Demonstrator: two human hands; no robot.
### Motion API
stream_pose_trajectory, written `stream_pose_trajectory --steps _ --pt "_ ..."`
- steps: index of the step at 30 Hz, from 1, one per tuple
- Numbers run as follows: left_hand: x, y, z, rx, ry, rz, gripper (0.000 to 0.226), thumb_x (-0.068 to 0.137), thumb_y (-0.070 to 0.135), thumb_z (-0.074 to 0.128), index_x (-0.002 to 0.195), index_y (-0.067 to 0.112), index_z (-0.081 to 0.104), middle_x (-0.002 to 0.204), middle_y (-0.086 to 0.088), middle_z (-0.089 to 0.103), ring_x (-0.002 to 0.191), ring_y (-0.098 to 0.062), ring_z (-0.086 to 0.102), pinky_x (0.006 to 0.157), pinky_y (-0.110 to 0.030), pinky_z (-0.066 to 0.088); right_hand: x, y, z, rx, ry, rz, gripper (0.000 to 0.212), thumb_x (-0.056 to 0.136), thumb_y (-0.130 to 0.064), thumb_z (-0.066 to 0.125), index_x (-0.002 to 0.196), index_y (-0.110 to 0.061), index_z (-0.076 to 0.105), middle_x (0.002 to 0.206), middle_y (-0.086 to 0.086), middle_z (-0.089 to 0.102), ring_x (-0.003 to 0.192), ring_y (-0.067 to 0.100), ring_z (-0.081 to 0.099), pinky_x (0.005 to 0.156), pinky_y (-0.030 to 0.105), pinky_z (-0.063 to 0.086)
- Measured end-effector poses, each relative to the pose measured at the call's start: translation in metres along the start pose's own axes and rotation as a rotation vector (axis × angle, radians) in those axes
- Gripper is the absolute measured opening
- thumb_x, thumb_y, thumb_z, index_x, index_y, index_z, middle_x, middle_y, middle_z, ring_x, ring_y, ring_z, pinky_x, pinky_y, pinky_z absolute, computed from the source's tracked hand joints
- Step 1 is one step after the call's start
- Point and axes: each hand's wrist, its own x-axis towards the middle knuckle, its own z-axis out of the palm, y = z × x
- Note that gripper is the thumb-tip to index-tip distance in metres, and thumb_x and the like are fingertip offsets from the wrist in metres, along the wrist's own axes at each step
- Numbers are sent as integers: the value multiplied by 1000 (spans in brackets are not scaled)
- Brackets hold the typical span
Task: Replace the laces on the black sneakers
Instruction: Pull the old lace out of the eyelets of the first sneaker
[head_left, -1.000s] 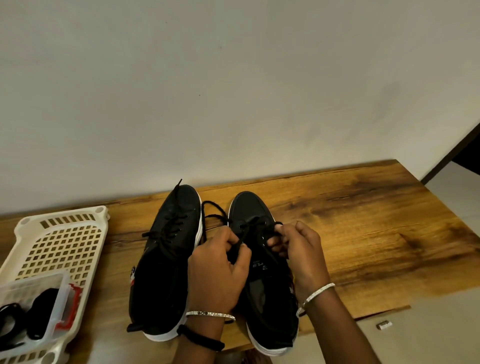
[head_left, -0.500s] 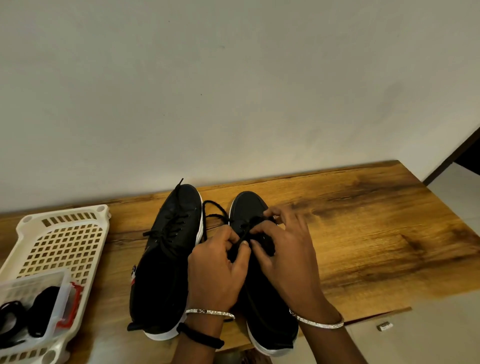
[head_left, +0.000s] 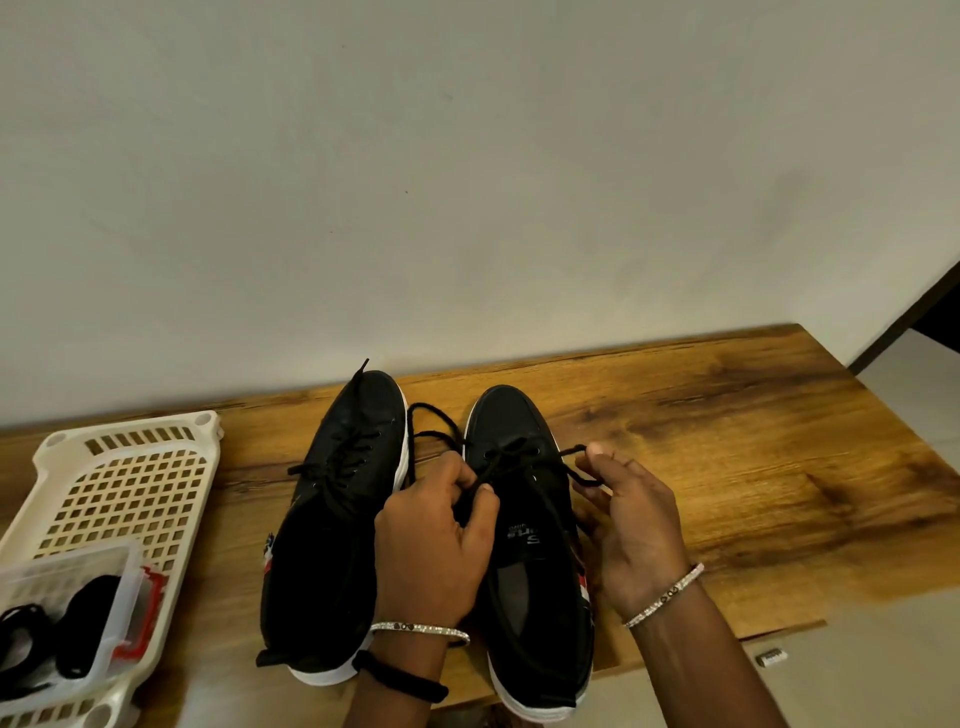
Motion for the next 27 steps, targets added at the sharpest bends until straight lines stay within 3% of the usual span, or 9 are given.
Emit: stream_pose_trajectory --steps 1,3,5,7,9,12,18,22,27 --pt "0 0 0 0 1 1 21 85 22 73 73 23 56 50 6 50 46 -14 52 44 -33 46 4 3 -1 -100 45 -68 6 89 -16 72 89 -20 67 83 1 65 69 17 59 57 28 42" --pt "0 1 0 -3 3 1 21 85 21 74 73 23 57 50 6 50 46 -14 52 44 -33 46 4 5 2 -483 149 -423 20 84 -20 77 98 -28 66 103 -8 62 90 16 59 72 31 46" --pt "0 0 0 0 1 0 19 85 22 74 74 23 57 52 6 51 47 -14 53 45 -35 47 -3 4 7 -799 53 -840 25 80 -25 74 103 -32 67 110 -14 57 105 14 51 86 33 43" --pt "0 -1 0 3 -4 8 17 86 26 71 76 23 58 54 6 53 47 -12 53 46 -36 48 -7 10 11 -1047 -112 -1009 22 76 -31 68 98 -34 69 109 -15 57 109 13 46 87 35 41" --pt "0 -1 -1 1 -4 14 15 85 30 68 76 24 57 54 7 53 47 -11 53 45 -36 47 -8 20 11 -1253 -159 -1071 16 77 -34 68 93 -35 69 106 -17 59 108 13 46 83 37 40" --pt "0 0 0 16 -2 18 18 85 25 72 76 24 57 53 7 52 45 -11 52 44 -36 47 -6 23 9 -1282 -128 -1121 8 83 -32 76 85 -35 69 96 -19 62 101 14 51 78 34 36" --pt "0 0 0 14 -6 27 17 85 21 74 77 22 59 53 8 53 47 -11 53 45 -34 48 -8 26 13 -1399 -93 -1180 39 69 -23 86 103 -34 69 101 -13 65 99 19 55 75 38 45" --pt "1 0 0 14 -11 43 18 85 21 73 76 23 59 52 8 52 47 -12 54 45 -30 47 -9 26 15 -1383 -68 -1110 34 71 -25 86 97 -31 65 99 -10 64 97 21 57 76 40 49" --pt "0 0 -1 22 -17 56 19 85 21 73 75 23 58 52 9 50 46 -11 52 43 -27 45 -9 28 13 -1395 -72 -1152 19 75 -25 84 87 -30 70 91 -9 61 91 22 55 71 39 48"
